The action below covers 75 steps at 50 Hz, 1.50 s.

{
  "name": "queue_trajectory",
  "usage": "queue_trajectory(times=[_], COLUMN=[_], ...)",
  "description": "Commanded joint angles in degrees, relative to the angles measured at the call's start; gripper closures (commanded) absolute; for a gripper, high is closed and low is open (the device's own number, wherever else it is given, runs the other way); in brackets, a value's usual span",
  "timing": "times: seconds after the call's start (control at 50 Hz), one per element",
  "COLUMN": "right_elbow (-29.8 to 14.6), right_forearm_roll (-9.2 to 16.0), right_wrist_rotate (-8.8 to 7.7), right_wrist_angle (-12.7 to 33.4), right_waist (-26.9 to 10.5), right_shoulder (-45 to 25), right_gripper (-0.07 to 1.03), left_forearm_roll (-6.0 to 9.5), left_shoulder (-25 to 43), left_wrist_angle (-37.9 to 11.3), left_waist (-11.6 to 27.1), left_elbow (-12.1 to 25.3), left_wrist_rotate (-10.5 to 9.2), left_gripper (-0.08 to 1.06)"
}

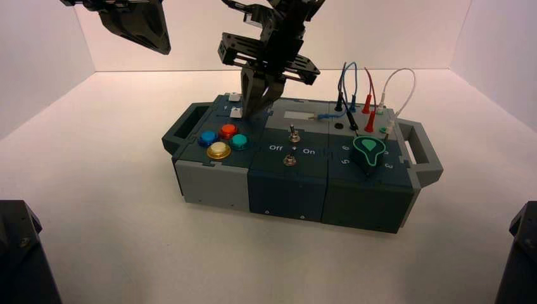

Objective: Move the bottom slider to position 2.

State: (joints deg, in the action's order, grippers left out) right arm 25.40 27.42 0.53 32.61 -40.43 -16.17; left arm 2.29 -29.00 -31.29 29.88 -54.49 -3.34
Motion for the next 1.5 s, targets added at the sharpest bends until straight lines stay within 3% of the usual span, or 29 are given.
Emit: queue_trajectory(times=[0.02, 0.8, 1.5], right_elbow=[-1.32, -3.52, -2.2], right_forearm_roll=[0.18, 0.26, 0.18], right_wrist_rotate=[-0.09, 0.0, -0.09], right_wrist_angle=[-0.09, 1.05, 0.35], right_waist=[0.18, -0.26, -0.26], right_shoulder=[0.79, -1.14, -0.7], right_gripper=[0.99, 0.99, 0.99], left_forearm_roll=[-0.18, -0.18, -0.18], left_shoulder=[-0.62, -0.62, -1.49], left_wrist_angle=[0.44, 0.09, -0.09], left_waist=[0.09, 0.09, 0.09], left_elbow=[1.58, 1.58, 1.32], left_wrist_rotate=[0.18, 0.35, 0.44], left_gripper=[1.01, 1.01, 1.01])
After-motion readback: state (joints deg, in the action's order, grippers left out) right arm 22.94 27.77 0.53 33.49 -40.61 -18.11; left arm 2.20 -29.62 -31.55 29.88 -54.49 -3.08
